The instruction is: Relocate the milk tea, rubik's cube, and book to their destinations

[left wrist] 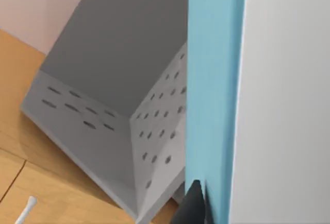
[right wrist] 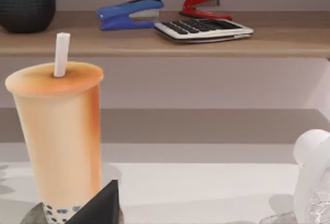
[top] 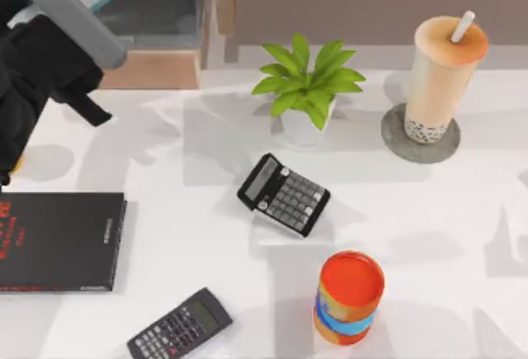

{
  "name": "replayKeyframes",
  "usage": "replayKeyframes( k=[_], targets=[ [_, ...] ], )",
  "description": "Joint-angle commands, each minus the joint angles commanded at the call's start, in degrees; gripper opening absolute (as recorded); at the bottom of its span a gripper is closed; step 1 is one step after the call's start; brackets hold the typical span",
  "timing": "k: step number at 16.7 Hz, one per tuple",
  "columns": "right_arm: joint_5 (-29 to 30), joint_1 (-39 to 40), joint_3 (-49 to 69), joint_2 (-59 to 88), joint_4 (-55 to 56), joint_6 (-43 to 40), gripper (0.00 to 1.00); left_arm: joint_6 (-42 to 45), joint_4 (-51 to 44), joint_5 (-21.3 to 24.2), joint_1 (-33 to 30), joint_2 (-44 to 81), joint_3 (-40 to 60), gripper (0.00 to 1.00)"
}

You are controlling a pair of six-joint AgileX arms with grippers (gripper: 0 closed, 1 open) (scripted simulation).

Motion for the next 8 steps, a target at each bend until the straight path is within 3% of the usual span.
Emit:
replayKeyframes(
  k=[4,8],
  targets=[
    [0.00,0.00,0.00,0.00,0.00,0.00,1.00,17.70,-1.86,5.46,1.22,-8.66,-20.48,0.00],
    [0.00,0.00,0.00,0.00,0.00,0.00,1.00,30.74,-2.40,8.72,6.93,-15.45,-34.16,0.00]
  ],
)
